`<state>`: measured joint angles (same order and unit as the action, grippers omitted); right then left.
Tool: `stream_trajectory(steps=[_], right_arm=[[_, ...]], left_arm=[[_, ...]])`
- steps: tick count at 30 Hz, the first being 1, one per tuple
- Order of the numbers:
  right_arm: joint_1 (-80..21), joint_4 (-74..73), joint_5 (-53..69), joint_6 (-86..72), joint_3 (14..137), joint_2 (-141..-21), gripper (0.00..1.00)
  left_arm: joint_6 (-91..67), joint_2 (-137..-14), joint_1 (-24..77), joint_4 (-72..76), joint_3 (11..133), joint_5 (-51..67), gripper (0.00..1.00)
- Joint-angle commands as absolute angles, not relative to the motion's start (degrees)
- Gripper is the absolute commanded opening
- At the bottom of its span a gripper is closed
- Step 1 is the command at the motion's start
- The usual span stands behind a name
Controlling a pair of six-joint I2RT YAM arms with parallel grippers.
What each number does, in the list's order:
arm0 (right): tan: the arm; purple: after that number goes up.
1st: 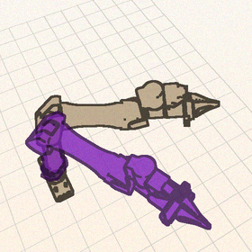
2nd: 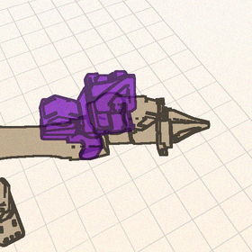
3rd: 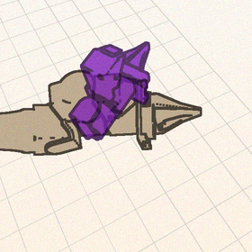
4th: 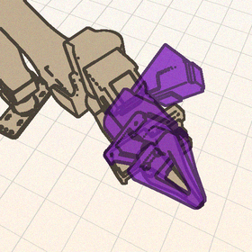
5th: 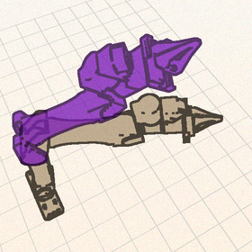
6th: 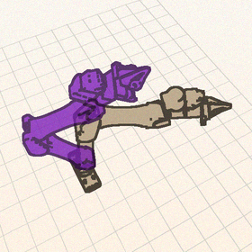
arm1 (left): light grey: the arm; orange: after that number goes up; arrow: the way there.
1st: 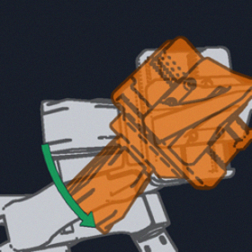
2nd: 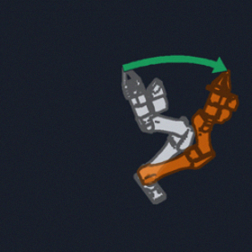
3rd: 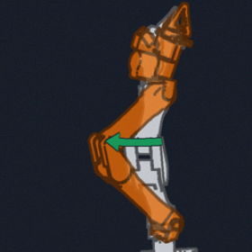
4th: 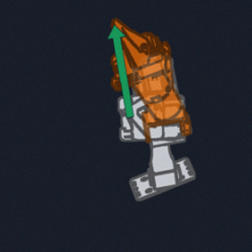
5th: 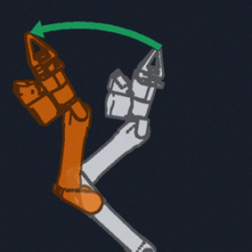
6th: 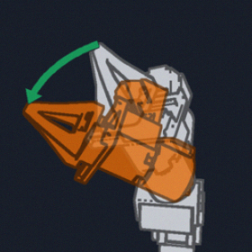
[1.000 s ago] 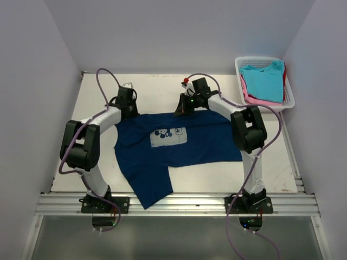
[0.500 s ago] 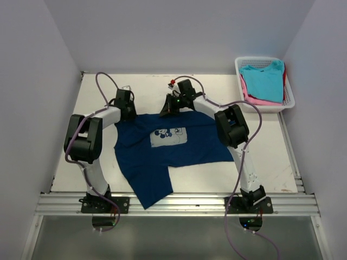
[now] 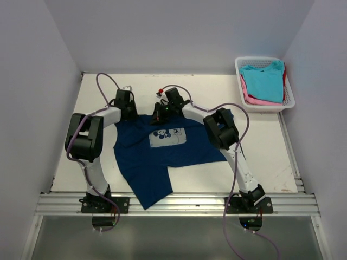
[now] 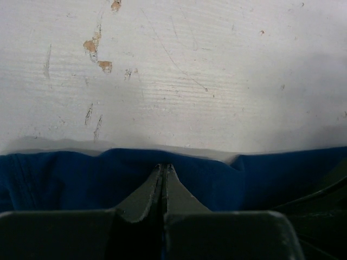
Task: Fold and stack the t-shirts
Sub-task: Fold the tshirt
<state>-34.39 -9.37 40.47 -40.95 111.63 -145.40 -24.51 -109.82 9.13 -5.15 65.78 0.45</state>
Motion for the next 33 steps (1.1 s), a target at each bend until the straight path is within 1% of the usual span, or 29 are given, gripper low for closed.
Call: stream_trajectory(steps=[1, 10, 15, 24, 28, 33], right_arm=[[-35.59, -8.70, 41.05, -41.40, 111.71, -145.64, 0.00], [-35.68, -14.05, 38.23, -33.41, 101.44, -137.56, 0.00], [-35.60, -17.39, 37.00, -28.84, 98.18, -133.16, 0.00], [-35.60, -18.02, 37.70, -27.69, 90.71, -127.97, 0.00], [-35.77, -17.23, 38.41, -26.99, 84.83, -125.16, 0.00], [-35.86, -20.91, 40.51, -23.13, 80.95, -120.34, 0.00]], left_arm=[[-25.22, -110.74, 8.26, -2.20, 65.74, 1.32, 0.00], [-25.23, -111.53, 7.38, -3.51, 65.92, 0.27, 0.00], [-25.05, -111.45, 7.03, -4.39, 65.66, -1.40, 0.00], [-25.40, -112.06, 5.98, -4.75, 65.65, -1.67, 0.00], [-25.49, -112.41, 5.63, -4.83, 65.74, -1.76, 0.00], [-25.49, -112.85, 5.36, -5.01, 65.83, -1.76, 0.00]])
